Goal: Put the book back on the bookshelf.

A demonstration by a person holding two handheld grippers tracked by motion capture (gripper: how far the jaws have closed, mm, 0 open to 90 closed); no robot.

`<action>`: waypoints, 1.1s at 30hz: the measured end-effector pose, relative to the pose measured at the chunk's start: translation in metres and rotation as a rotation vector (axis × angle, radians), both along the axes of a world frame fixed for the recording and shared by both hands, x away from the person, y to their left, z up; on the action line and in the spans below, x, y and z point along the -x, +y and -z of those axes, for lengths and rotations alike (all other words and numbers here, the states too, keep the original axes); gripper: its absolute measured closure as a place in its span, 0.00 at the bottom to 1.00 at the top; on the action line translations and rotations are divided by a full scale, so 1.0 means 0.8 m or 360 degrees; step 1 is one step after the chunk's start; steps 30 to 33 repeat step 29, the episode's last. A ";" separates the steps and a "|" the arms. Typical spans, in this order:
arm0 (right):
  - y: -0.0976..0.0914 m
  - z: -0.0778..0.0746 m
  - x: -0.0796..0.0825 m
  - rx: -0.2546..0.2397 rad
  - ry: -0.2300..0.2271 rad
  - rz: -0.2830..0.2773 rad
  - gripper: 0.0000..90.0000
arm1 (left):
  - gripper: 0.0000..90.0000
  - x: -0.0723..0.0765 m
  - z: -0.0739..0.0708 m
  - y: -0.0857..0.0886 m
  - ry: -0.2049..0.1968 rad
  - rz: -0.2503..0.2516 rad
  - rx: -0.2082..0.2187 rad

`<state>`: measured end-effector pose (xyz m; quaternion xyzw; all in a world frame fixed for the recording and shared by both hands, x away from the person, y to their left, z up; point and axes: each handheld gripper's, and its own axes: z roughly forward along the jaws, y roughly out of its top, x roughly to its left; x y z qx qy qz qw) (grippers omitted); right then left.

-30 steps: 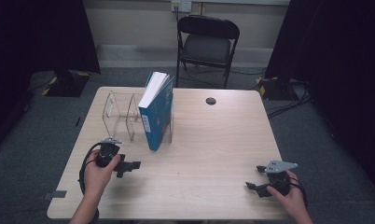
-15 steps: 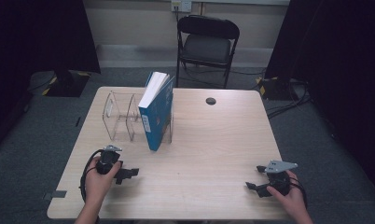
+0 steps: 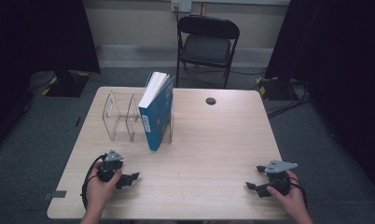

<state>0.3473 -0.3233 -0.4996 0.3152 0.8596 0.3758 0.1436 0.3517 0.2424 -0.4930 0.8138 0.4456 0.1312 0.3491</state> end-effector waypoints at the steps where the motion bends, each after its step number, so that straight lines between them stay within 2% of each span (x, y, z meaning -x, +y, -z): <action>1: 0.000 0.000 0.000 0.0000 0.0000 0.0000 0.17 | 0.11 0.001 0.002 -0.001 -0.0017 0.0022 -0.0003; 5: 0.000 0.000 0.000 0.0000 0.0000 0.0000 0.17 | 0.03 0.003 0.009 -0.006 -0.0094 0.0084 -0.0075; 6: 0.000 0.000 0.000 0.0000 0.0001 0.0001 0.17 | 0.00 0.004 0.012 -0.007 -0.0130 0.0104 -0.0106; 9: 0.000 0.000 0.000 -0.0001 0.0001 0.0002 0.17 | 0.00 0.004 0.012 -0.008 -0.0131 0.0088 -0.0088; 33: 0.000 0.000 0.000 -0.0002 0.0002 0.0005 0.16 | 0.00 0.004 0.012 -0.008 -0.0136 0.0094 -0.0100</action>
